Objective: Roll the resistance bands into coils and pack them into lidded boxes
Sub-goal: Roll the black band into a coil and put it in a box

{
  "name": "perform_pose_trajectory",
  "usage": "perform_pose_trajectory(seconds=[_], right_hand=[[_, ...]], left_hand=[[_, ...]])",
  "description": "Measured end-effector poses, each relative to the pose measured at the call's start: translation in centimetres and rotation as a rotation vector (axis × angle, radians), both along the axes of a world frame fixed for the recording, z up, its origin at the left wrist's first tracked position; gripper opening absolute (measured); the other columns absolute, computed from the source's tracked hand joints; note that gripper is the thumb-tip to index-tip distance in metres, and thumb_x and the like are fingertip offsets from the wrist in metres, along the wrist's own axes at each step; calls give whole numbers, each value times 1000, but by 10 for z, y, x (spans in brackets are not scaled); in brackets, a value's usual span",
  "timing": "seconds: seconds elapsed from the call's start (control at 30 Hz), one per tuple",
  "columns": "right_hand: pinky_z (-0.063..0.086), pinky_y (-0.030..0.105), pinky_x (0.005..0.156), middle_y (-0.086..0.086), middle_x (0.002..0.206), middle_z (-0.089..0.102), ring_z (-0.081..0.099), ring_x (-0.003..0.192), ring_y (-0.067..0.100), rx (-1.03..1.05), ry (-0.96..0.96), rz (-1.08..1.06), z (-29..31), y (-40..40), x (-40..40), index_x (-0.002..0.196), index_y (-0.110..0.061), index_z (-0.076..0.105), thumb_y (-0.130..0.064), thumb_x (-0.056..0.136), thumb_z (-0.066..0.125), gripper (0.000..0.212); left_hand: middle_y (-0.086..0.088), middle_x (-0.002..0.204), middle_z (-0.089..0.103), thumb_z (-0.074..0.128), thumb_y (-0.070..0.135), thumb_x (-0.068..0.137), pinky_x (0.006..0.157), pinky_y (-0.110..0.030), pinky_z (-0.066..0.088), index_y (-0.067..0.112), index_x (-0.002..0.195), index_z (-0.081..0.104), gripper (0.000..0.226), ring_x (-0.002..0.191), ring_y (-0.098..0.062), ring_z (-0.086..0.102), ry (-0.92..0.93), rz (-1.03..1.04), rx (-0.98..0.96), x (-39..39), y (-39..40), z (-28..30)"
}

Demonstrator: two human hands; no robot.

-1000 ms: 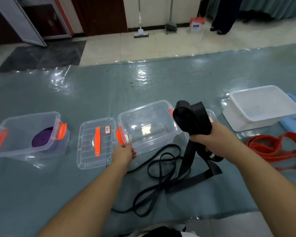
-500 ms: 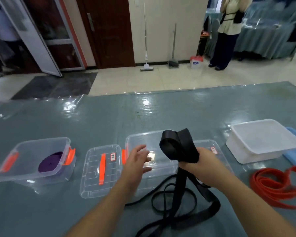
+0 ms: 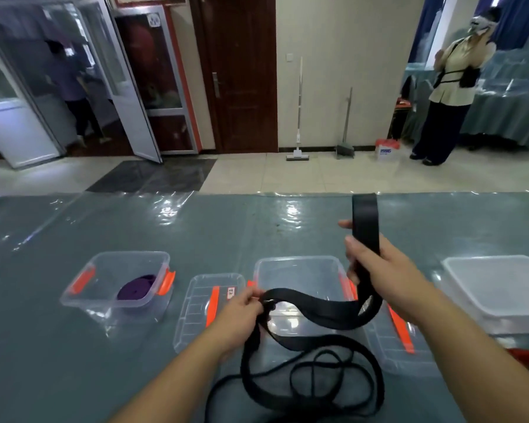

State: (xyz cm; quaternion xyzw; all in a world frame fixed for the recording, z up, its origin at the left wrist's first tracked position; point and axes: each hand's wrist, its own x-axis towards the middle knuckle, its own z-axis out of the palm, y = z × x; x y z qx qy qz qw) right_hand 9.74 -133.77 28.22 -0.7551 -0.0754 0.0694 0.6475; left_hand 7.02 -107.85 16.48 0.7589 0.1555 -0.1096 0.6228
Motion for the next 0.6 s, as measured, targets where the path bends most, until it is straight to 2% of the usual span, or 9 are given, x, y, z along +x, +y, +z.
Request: perform_pose_trajectory(seconds=[0.1,0.17,0.23,0.3,0.37,0.4,0.47,0.53,0.6], right_hand=[[47,41,84,2,87,50,56,74,22,106,-57,0,23,1,0,114,-41,69,-47,104,56,18],[53,46,93,-3,82,60,65,82,24,95,-95,-18,31,2,-1,101,-33,70,-48,105,52,23],[55,47,101,-4,83,70,73,94,26,103,-147,-53,38,8,-6,93,-24,69,-40,108,50,28],[59,43,96,2,86,72,74,92,28,192,-188,-70,45,14,-9,101,-14,67,-23,111,46,24],[58,43,83,6,79,63,67,75,27,195,-215,-40,51,19,-10,116,-11,59,-16,111,42,18],[55,46,78,6,77,58,61,69,25,179,-227,-15,52,20,-9,119,-15,57,-16,111,44,16],[50,49,74,1,73,51,52,63,21,99,-259,12,52,22,-6,109,-33,58,-22,106,50,14],[54,48,75,-8,68,51,52,63,15,-46,-296,4,53,25,-5,97,-47,55,-26,104,53,23],[57,49,76,-13,67,57,54,64,13,-135,-336,9,55,28,-7,104,-48,54,-27,105,53,21]], left_hand=[[8,94,72,58,3,94,74,-26,49,23,108,70,27,79,-11,59,3,-172,278,-11,3,-14],[15,91,67,64,5,93,75,-17,46,23,108,69,24,86,-6,61,13,-233,341,-13,3,-20],[15,97,68,72,8,87,79,-9,47,25,109,69,28,90,-1,64,45,-308,357,-14,3,-21],[15,109,70,82,25,74,95,-19,54,35,111,69,41,101,0,67,69,-400,373,-13,5,-20],[16,120,70,79,30,75,101,-24,54,40,116,68,43,110,-3,67,40,-435,375,-10,2,-1],[16,122,70,76,25,83,98,-19,53,37,119,68,38,111,-4,67,-21,-409,356,-6,-2,15],[11,121,73,69,15,96,91,-15,54,28,119,69,27,111,-12,69,-199,-285,230,1,-14,58],[2,116,77,66,13,100,88,-22,58,23,116,71,20,109,-19,71,-396,-165,50,6,-29,109],[-1,117,76,66,15,101,87,-27,60,23,120,68,21,105,-15,73,-573,-121,-101,5,-44,160]])
